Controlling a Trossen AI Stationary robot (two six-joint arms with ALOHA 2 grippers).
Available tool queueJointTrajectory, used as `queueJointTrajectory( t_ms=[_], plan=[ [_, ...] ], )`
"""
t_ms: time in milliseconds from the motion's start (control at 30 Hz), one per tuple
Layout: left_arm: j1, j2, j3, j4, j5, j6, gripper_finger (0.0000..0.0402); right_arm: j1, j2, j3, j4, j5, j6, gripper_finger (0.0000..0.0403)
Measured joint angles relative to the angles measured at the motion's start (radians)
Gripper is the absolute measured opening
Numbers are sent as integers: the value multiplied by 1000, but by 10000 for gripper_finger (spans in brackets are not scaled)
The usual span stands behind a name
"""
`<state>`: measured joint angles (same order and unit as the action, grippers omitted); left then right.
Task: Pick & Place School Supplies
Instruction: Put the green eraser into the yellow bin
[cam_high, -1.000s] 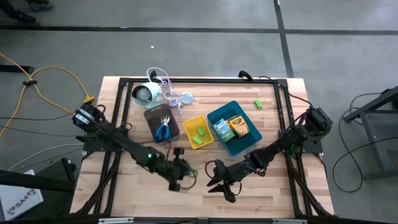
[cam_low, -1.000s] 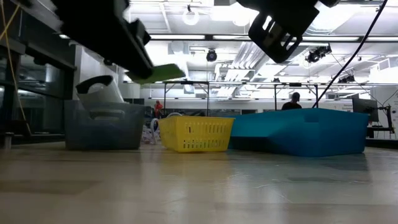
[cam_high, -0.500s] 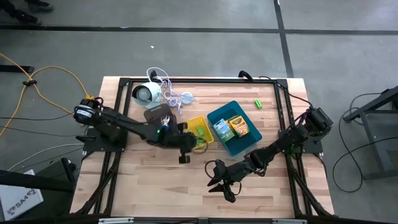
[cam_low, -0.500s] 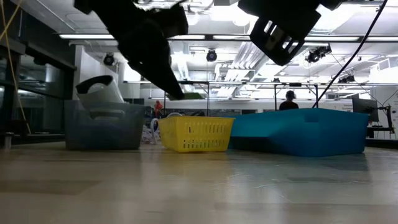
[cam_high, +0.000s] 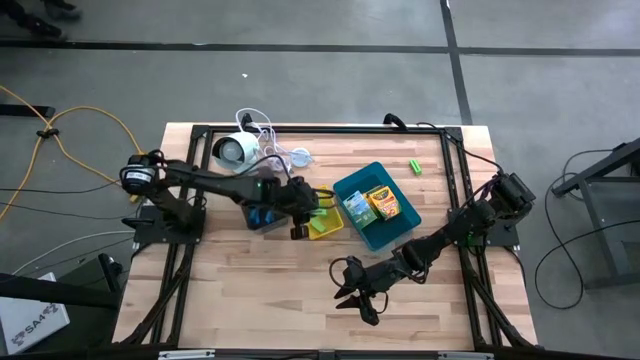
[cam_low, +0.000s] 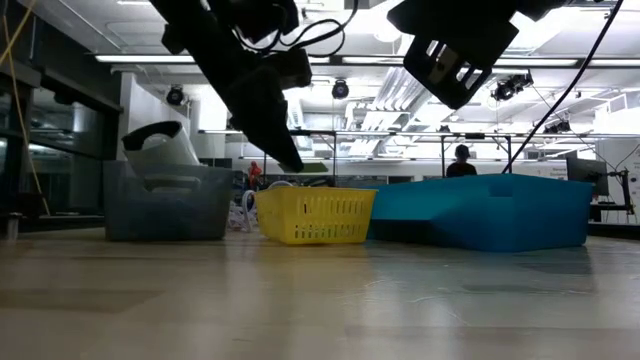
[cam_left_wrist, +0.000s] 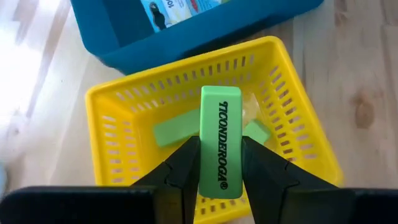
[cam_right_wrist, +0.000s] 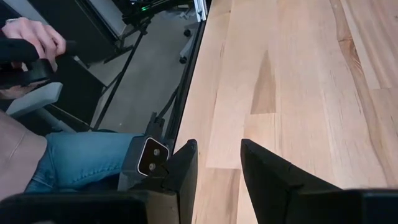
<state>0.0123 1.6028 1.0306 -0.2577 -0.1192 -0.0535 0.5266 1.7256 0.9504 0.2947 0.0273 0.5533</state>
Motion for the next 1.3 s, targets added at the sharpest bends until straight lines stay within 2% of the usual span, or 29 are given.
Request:
queueJointTrajectory(
  t_ms=[100,267,433,667,800,933,1100,1300],
  plan=[
    [14,0,0,2,11,41,101,0,0,0,0,0,0,114],
    [43,0,0,23,91,47,117,0,0,0,0,0,0,114],
    [52,0,0,34,95,48,137,0,0,0,0,0,0,114],
    [40,0,0,38,92,57,141,0,0,0,0,-1,0,114],
    [4,-4,0,51,92,58,141,0,0,0,-2,3,-5,114],
    [-54,-25,1,61,87,84,141,0,0,0,-29,52,-8,114],
    [-138,-74,1,52,29,82,141,-11,0,0,-92,103,6,114],
    [-218,-127,2,40,19,-36,141,-36,0,0,-141,112,54,114]
  ],
)
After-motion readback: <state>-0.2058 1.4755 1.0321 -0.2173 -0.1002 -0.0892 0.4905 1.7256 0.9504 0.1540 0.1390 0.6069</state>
